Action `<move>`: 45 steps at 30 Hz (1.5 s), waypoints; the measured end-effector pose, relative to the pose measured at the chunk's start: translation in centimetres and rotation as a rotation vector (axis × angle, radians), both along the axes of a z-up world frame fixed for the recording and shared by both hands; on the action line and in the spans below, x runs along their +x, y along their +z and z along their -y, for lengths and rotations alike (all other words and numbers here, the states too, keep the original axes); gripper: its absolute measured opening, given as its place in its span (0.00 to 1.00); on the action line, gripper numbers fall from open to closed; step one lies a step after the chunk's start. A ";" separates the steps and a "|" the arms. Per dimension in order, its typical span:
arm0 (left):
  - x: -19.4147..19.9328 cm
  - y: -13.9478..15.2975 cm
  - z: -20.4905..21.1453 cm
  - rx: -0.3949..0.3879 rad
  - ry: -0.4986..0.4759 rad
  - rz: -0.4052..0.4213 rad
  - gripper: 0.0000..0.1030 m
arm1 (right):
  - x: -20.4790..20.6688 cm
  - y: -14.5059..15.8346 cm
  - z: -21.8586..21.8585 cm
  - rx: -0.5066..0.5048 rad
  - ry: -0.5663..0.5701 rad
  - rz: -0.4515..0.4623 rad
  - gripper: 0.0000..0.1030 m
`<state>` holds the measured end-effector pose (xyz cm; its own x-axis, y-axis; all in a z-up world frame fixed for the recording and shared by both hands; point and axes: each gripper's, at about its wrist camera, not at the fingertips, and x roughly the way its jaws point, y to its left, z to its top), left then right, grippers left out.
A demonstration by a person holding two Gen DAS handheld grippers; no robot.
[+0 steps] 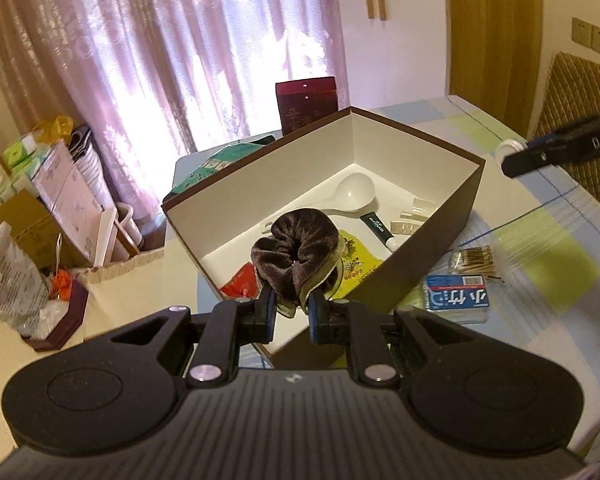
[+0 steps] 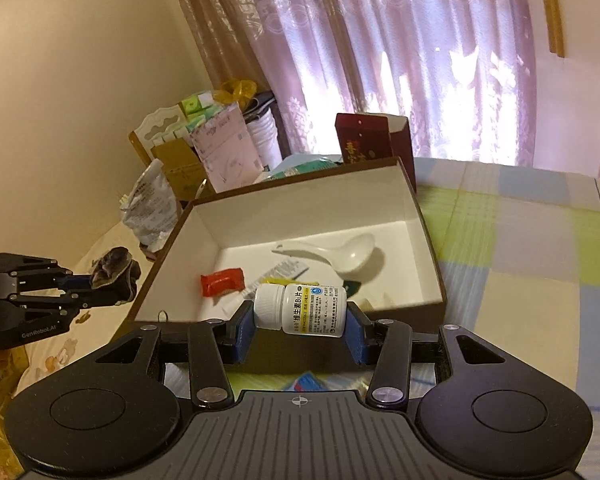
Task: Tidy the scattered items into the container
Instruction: 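Carry the scrunchie and pill bottle over the brown box, then open both grippers to drop the scrunchie and pill bottle into the box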
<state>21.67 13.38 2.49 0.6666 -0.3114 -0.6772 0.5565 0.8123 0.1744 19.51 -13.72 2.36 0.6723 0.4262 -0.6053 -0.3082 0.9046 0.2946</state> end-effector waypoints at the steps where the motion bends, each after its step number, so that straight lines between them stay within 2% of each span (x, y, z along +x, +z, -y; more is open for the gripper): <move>1: 0.4 0.0 -0.1 0.010 -0.023 0.002 0.12 | 0.6 0.1 -0.1 -0.002 0.003 0.001 0.48; 11: 5.7 -1.0 0.7 0.134 -0.226 -0.051 0.12 | 7.0 0.2 -1.9 -0.024 0.068 -0.041 0.48; 17: 8.2 -3.2 2.0 0.240 -0.388 -0.171 0.12 | 10.6 -1.7 -3.2 -0.081 0.106 -0.129 0.48; 26: 10.6 -7.2 3.5 0.403 -0.551 -0.322 0.13 | 13.2 -4.8 -3.9 -0.131 0.120 -0.240 0.48; 30: 11.6 -7.7 3.7 0.402 -0.584 -0.360 0.15 | 14.0 -5.6 -3.9 -0.150 0.126 -0.272 0.48; 38: 12.6 -7.9 3.8 0.415 -0.633 -0.379 0.17 | 15.2 -6.6 -4.5 -0.202 0.189 -0.330 0.48; 42: 13.0 -7.7 3.7 0.407 -0.622 -0.371 0.24 | 15.8 -7.2 -5.2 -0.241 0.236 -0.381 0.48; 45: 13.6 -7.1 3.5 0.373 -0.590 -0.367 0.24 | 16.5 -8.4 -5.6 -0.263 0.263 -0.453 0.48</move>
